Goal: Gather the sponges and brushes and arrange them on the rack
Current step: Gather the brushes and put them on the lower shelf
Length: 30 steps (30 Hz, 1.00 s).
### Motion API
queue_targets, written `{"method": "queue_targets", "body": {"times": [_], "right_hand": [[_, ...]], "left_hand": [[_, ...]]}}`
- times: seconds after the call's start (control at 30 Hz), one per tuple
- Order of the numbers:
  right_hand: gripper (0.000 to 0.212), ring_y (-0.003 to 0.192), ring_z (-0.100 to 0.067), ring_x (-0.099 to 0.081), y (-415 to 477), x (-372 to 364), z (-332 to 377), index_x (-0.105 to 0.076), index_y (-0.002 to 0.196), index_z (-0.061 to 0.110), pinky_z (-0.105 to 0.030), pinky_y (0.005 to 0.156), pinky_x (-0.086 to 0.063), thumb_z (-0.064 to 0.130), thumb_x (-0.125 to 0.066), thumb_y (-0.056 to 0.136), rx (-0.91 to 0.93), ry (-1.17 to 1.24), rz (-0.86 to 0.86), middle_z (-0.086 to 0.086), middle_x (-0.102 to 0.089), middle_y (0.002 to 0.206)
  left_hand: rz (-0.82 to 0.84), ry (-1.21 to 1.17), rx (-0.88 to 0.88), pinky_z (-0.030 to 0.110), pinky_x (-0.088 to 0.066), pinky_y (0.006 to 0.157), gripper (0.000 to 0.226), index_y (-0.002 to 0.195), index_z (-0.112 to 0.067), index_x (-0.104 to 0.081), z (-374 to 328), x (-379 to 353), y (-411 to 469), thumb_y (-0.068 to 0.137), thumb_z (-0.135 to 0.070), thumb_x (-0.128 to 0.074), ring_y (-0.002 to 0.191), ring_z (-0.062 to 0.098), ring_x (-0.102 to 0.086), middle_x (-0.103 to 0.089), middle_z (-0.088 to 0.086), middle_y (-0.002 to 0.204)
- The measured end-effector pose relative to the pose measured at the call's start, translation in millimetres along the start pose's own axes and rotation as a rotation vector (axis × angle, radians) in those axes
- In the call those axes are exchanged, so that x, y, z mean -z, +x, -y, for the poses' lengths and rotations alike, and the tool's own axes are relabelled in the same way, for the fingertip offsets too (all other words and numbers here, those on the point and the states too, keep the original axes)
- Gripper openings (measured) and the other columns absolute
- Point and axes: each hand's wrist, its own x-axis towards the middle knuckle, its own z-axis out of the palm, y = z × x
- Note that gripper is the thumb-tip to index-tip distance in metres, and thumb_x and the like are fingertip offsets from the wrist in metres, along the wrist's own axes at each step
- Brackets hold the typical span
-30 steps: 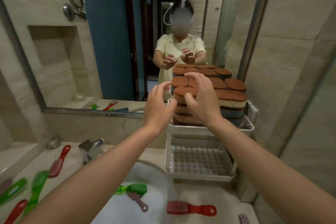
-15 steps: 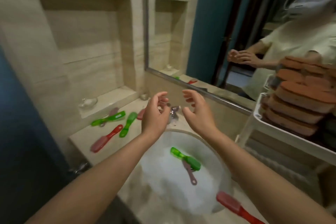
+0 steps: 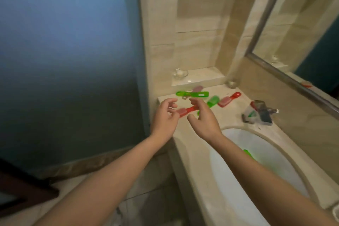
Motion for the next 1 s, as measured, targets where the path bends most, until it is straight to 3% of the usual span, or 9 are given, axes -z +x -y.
{"method": "queue_targets", "body": {"times": [0.07,0.17,0.33,0.47,0.7,0.8,1.0], "right_hand": [[0.051,0.112,-0.016,-0.057,2.0,-26.8,8.3,-0.049,0.134,0.015,-0.031,0.091,-0.046,0.018,-0.059,0.084,0.014,0.007,0.052,0.0,-0.059,0.126],[0.052,0.117,-0.017,-0.056,3.3,-68.8,22.4,-0.047,0.136,0.018,-0.035,0.095,-0.048,0.016,-0.059,0.085,0.041,0.016,0.135,-0.001,-0.057,0.132],[0.052,0.125,-0.014,-0.049,4.0,-140.7,51.2,-0.042,0.139,0.027,-0.036,0.102,-0.046,0.023,-0.058,0.089,0.031,0.015,0.251,0.004,-0.049,0.14],[0.055,0.127,-0.013,-0.048,3.5,-200.5,84.1,-0.043,0.14,0.022,-0.029,0.104,-0.041,0.017,-0.058,0.087,0.002,0.055,0.323,0.001,-0.048,0.141],[0.053,0.126,-0.015,-0.048,-5.3,-318.3,137.9,-0.044,0.139,0.019,-0.035,0.107,-0.042,0.014,-0.06,0.089,-0.025,0.054,0.387,0.0,-0.049,0.139],[0.053,0.125,-0.014,-0.048,-11.6,-367.7,150.6,-0.045,0.139,0.018,-0.034,0.106,-0.042,0.014,-0.06,0.088,-0.057,0.049,0.426,0.0,-0.05,0.137],[0.052,0.122,-0.014,-0.05,-19.5,-446.0,158.0,-0.047,0.137,0.02,-0.034,0.101,-0.045,0.016,-0.06,0.087,-0.138,0.03,0.525,0.003,-0.053,0.135]], "left_hand": [[-0.045,0.016,0.043,0.019,-0.048,0.079,0.039,0.115,-0.027,-0.056,16.3,21.9,-4.6,0.085,-0.003,-0.051,0.083,0.002,-0.056,-0.057,-0.012,0.102],[-0.104,0.021,0.094,0.016,-0.048,0.072,0.039,0.109,-0.032,-0.055,45.6,55.9,-9.3,0.084,-0.002,-0.054,0.081,0.003,-0.056,-0.058,-0.01,0.103],[-0.18,0.055,0.181,0.021,-0.048,0.08,0.04,0.108,-0.031,-0.054,94.1,118.5,-15.3,0.084,0.002,-0.053,0.08,0.007,-0.055,-0.056,-0.005,0.103],[-0.217,0.072,0.204,0.022,-0.048,0.082,0.04,0.111,-0.023,-0.057,127.5,178.8,-16.5,0.082,0.004,-0.052,0.081,0.009,-0.055,-0.057,-0.002,0.103],[-0.188,0.127,0.258,0.019,-0.047,0.083,0.039,0.116,-0.021,-0.057,195.9,297.0,-16.8,0.084,0.002,-0.054,0.089,0.011,-0.056,-0.057,-0.001,0.107],[-0.186,0.171,0.307,0.015,-0.045,0.078,0.04,0.114,-0.027,-0.055,230.2,345.0,-20.9,0.085,0.001,-0.054,0.088,0.009,-0.056,-0.057,-0.005,0.106],[-0.173,0.244,0.46,0.027,-0.05,0.081,0.037,0.115,-0.034,-0.054,292.7,404.1,-30.3,0.088,-0.008,-0.055,0.093,0.002,-0.057,-0.056,-0.021,0.102]]}}
